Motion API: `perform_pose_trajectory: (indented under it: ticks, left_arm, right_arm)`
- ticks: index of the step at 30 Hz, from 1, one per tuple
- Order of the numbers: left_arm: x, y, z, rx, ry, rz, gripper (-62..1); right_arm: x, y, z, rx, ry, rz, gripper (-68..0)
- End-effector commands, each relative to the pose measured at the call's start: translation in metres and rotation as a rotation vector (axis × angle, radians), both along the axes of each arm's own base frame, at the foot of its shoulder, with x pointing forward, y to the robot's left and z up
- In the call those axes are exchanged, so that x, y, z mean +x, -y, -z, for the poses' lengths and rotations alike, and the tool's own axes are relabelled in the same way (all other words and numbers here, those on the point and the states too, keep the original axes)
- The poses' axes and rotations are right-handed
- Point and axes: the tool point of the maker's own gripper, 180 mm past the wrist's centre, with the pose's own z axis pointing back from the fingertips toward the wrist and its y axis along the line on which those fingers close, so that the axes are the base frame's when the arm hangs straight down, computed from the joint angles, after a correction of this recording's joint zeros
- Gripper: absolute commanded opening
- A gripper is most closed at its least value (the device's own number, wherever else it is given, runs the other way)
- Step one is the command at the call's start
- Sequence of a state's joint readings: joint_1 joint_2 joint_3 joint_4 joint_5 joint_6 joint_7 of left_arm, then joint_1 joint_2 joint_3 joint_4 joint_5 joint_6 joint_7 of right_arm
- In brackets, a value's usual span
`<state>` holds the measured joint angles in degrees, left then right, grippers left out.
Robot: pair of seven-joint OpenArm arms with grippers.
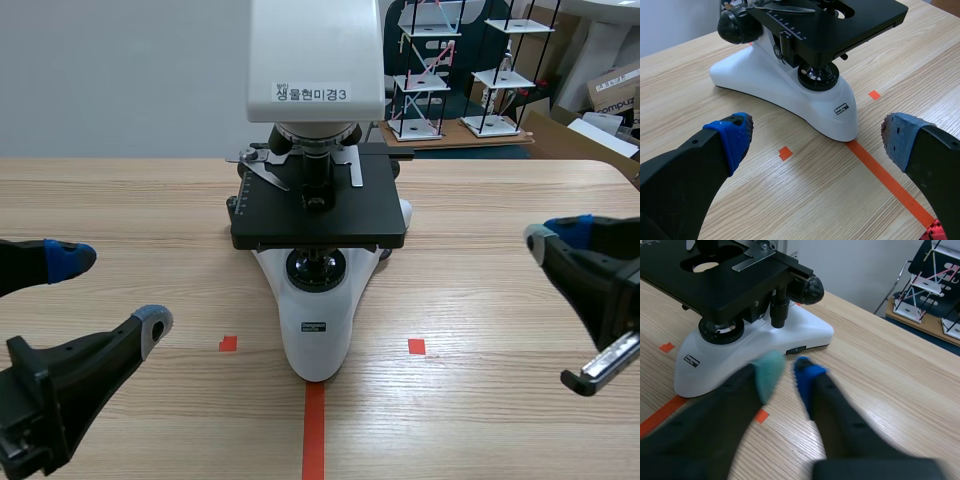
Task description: Point at the stage knob
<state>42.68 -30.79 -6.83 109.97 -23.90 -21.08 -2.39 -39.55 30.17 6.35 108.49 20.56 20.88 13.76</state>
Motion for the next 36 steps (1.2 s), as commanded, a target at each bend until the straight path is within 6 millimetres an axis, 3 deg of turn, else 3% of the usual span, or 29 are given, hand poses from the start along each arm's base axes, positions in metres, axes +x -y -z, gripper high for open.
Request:
perform_pose_trajectory:
  ticks: [1, 6, 9, 12, 25, 31, 36]
  left_arm:
    - [0.002, 0.0, -0.006, -0.018, 0.018, -0.007, -6.9]
    - [0.002, 0.0, -0.006, -0.018, 0.018, -0.007, -6.9]
    - [0.002, 0.0, -0.006, -0.018, 0.018, -0.007, -6.9]
    - [0.002, 0.0, -0.006, -0.018, 0.018, -0.007, -6.9]
    - [0.002, 0.0, -0.006, -0.018, 0.018, -0.007, -6.9]
    - [0.002, 0.0, -0.006, -0.018, 0.018, -0.007, -6.9]
    - [0.002, 0.0, -0.006, -0.018, 0.018, -0.007, -6.9]
  right_arm:
    - [0.003, 0.011, 0.005, 0.017, 0.01, 0.04, -67.8]
    - [0.01, 0.02, 0.032, 0.045, 0.066, 0.044, -67.7]
    - [0.024, 0.02, 0.055, 0.056, 0.048, 0.028, -67.7]
    - [0.042, 0.015, 0.065, 0.082, 0.064, -0.007, -67.7]
    - [0.12, -0.013, 0.059, 0.077, 0.17, -0.094, -67.7]
    - [0.125, -0.033, 0.059, 0.056, 0.181, -0.155, -67.7]
    - [0.124, -0.038, 0.06, 0.048, 0.183, -0.176, -67.7]
